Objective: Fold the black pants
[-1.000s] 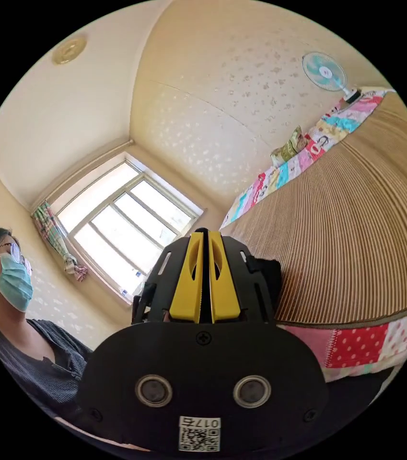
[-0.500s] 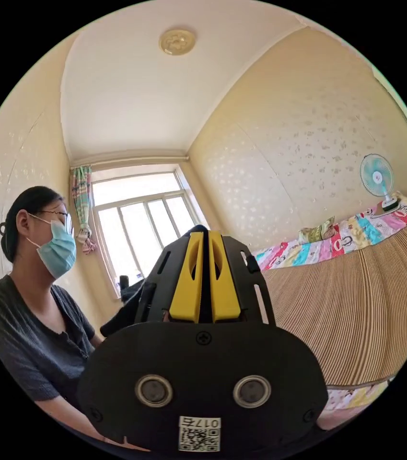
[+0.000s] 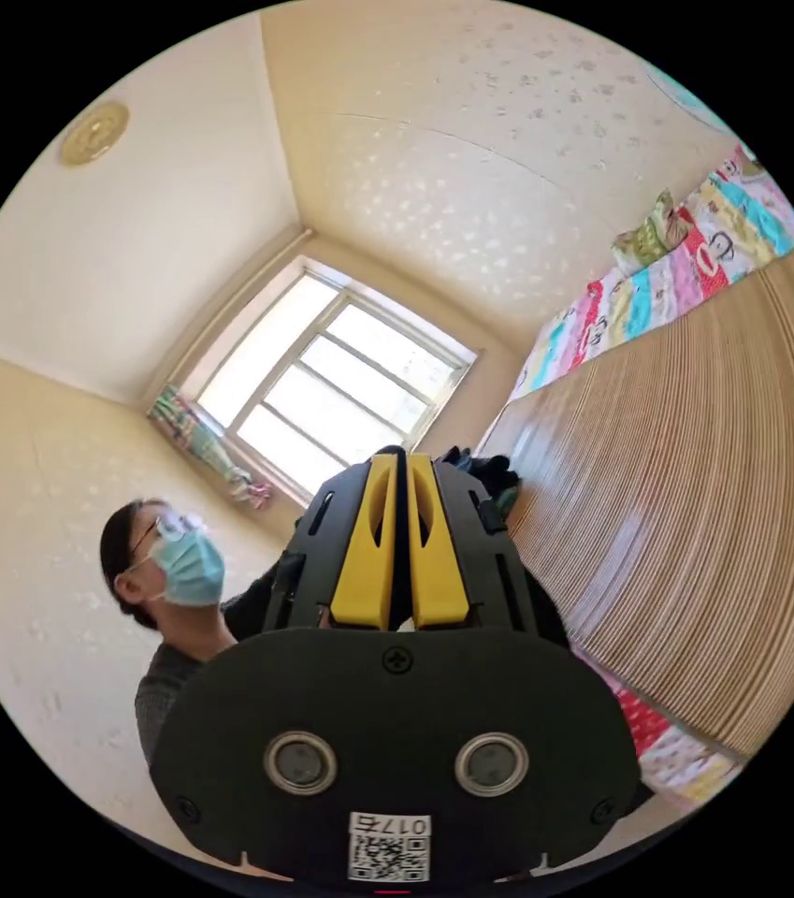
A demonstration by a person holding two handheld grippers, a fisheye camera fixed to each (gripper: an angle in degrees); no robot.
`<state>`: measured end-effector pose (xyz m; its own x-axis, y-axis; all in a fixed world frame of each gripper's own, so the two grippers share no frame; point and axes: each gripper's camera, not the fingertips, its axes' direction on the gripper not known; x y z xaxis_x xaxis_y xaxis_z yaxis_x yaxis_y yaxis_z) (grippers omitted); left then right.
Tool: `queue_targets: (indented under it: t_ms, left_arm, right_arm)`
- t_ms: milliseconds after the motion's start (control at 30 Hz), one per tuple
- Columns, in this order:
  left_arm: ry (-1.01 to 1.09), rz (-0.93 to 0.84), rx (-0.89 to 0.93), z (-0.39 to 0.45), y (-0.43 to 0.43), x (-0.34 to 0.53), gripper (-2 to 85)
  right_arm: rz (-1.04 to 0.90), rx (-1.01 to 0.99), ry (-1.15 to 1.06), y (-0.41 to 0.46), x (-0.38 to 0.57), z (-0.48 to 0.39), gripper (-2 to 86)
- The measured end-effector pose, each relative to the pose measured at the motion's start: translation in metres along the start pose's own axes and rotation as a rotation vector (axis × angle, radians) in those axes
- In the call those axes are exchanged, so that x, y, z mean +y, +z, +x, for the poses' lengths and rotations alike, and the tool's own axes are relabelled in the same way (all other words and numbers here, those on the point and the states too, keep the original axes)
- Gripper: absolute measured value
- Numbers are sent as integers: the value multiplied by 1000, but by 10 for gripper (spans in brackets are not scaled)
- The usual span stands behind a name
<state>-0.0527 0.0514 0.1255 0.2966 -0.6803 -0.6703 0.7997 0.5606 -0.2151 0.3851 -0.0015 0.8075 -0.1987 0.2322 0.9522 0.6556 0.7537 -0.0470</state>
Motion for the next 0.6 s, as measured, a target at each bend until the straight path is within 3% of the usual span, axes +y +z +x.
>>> queue_targets:
  t_ms: [67,100,133,200,267,333,367,467,600]
  left_arm:
    - [137,90,-141,14,50,-184,13]
    - [142,87,-174,14,58,-222,21]
    - [66,108,-288,10,66,-279,42]
    - [-119,167,-475,3,80,-304,84]
    - [-220,1,-650,-7,127,-308,120]
    - [-153,-262,-716,-23,186,-280,125]
    - [-113,-461,-767,-41,228,-240,125]
    - [-84,-829,-979,-96,299,-105,122]
    - [-73,-958,-1064,-135,337,7,118]
  right_arm:
    - [215,76,-94,-6,-101,-9,26]
    - [341,171,-119,-12,-144,-14,28]
    - [435,266,-63,-11,-162,-14,31]
    - [540,352,149,11,-166,-1,37]
    - [430,352,178,47,-174,14,45]
    - [137,392,59,109,-161,43,50]
    - [55,445,39,127,-150,54,48]
    - [-265,757,86,194,-81,136,52]
    - [-642,1063,217,247,22,274,60]
